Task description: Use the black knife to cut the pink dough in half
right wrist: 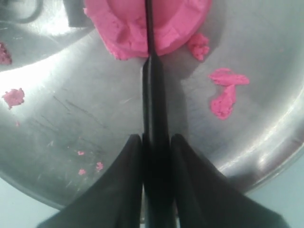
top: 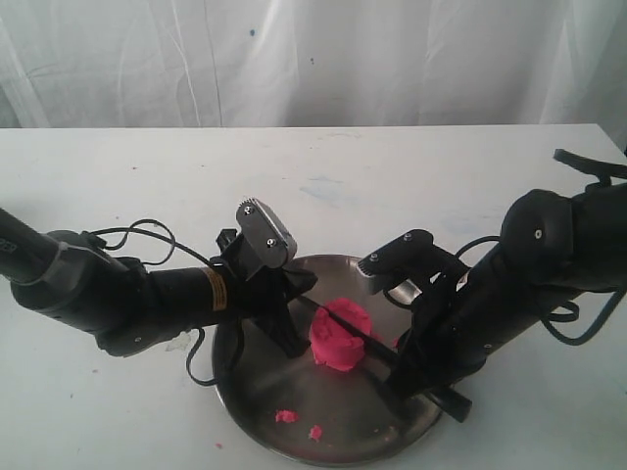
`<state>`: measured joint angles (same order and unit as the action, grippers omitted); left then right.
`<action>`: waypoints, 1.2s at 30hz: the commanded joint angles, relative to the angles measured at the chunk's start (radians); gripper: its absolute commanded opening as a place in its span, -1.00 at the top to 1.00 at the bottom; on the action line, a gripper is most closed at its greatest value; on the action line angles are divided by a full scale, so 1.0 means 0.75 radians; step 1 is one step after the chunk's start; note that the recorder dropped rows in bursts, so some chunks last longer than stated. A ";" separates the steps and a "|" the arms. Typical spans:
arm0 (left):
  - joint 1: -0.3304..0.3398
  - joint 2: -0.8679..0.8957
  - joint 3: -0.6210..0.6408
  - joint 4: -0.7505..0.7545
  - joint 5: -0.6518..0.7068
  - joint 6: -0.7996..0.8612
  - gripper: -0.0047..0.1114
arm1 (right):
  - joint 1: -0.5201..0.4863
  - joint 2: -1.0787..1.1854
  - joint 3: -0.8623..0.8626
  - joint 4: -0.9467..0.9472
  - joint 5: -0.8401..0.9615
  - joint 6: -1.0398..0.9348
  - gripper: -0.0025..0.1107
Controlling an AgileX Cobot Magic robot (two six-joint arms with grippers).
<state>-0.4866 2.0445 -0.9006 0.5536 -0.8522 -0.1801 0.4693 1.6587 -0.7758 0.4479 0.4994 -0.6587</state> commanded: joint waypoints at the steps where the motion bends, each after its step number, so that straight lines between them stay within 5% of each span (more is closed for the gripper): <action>1: -0.005 0.029 0.019 0.041 0.155 -0.003 0.92 | -0.001 -0.003 -0.002 0.004 -0.013 0.011 0.96; 13: -0.005 0.029 0.019 0.041 0.181 0.003 0.92 | -0.001 -0.003 -0.002 0.004 -0.015 0.011 0.96; 25: -0.005 -0.072 0.019 -0.245 -0.199 0.101 0.92 | -0.001 -0.003 -0.002 0.004 -0.015 0.011 0.96; 29: -0.005 -0.101 0.019 -0.217 -0.149 0.038 0.92 | -0.001 -0.003 -0.002 0.004 -0.015 0.011 0.96; 36: -0.005 -0.101 0.019 0.194 0.185 -0.120 0.92 | -0.001 -0.003 -0.002 0.004 -0.025 0.011 0.96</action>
<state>-0.4884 1.9768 -0.8947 0.5847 -0.8239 -0.2417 0.4693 1.6587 -0.7758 0.4479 0.4945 -0.6550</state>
